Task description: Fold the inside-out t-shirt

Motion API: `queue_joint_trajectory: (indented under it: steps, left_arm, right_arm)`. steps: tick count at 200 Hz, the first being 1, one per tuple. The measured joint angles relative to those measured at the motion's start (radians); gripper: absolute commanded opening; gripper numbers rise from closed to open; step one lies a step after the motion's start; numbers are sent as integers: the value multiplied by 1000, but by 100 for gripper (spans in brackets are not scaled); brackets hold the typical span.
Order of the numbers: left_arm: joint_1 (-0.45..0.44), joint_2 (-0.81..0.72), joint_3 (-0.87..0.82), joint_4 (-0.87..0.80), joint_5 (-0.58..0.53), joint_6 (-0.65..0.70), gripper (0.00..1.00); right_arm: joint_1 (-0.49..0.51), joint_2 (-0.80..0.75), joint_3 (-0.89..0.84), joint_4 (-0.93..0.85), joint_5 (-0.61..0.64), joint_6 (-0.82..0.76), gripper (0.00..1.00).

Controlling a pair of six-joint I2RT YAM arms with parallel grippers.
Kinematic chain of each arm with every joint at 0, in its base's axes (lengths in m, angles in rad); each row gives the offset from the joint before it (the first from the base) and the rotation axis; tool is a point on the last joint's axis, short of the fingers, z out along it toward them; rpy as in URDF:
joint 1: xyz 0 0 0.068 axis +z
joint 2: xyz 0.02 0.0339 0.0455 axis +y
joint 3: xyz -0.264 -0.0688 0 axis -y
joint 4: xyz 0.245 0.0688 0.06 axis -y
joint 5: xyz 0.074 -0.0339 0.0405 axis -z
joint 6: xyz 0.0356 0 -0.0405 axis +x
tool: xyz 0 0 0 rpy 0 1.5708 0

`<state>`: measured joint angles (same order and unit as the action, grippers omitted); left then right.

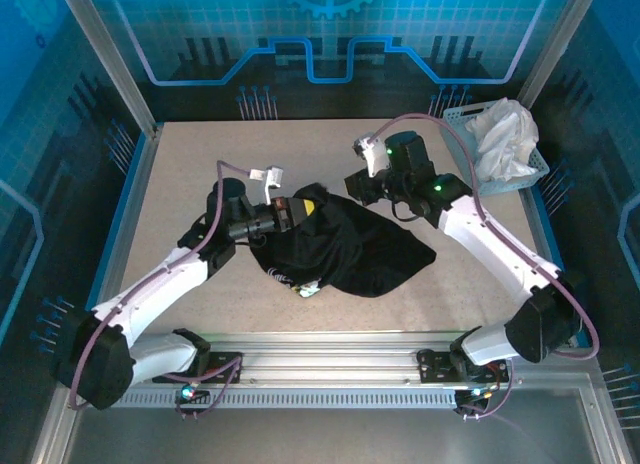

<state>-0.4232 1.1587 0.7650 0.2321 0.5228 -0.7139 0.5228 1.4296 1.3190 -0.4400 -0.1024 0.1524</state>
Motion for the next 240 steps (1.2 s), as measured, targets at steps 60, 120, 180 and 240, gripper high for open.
queue_joint_trajectory:
  steps: [60,120,180,240]
  left_arm:
    - [1,-28,-2,36,26,-123,0]
    - [1,-26,-2,37,26,-127,0]
    - [85,-60,-52,50,2,-191,0]
    - [193,-28,-127,166,70,-286,0]
  right_arm:
    - [108,-193,-211,5,11,-10,61]
    - [230,-167,-278,106,14,10,29]
    - [120,-175,-296,195,-222,-14,2]
    - [-28,-261,-345,318,-547,23,0]
